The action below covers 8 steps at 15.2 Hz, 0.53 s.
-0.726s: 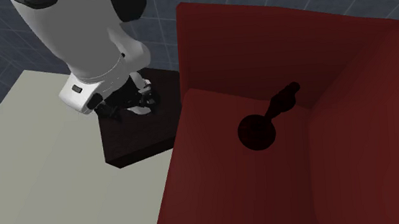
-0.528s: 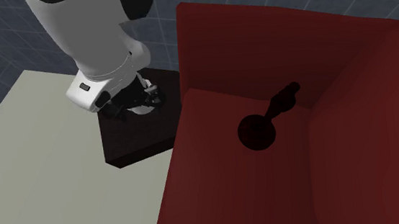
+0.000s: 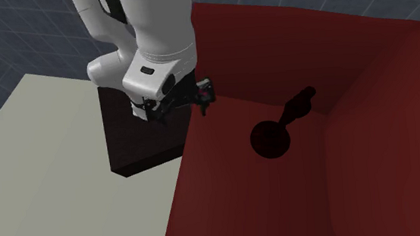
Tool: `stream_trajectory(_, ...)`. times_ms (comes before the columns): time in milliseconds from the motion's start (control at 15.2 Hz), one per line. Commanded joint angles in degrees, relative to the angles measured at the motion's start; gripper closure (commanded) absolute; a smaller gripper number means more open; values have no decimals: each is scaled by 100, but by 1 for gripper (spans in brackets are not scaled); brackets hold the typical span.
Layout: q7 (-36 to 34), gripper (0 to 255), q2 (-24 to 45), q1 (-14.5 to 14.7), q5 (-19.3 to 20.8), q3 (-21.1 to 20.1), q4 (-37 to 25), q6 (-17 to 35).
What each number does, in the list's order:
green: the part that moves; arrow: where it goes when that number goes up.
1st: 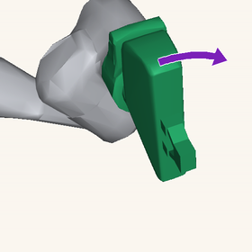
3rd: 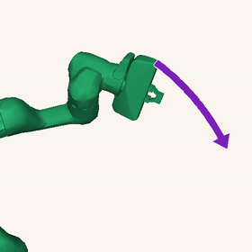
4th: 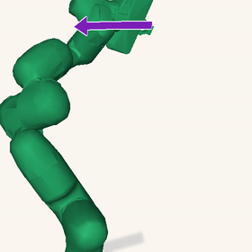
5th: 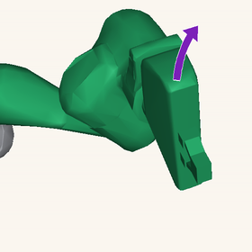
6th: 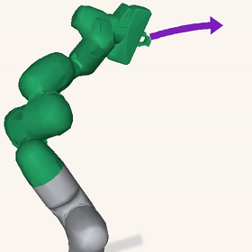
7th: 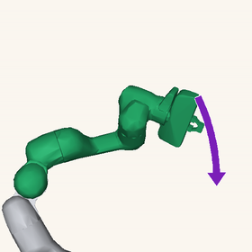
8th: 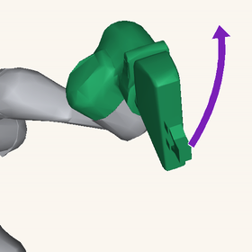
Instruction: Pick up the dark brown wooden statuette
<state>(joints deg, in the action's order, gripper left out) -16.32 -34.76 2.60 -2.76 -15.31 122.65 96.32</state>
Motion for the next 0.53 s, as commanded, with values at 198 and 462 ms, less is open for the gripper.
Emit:
stream_trajectory(198,-413,0,659,40,262,-651,-800,55)
stream_trajectory(462,-792,0,1270,36,625,-1227,-1550,-3)
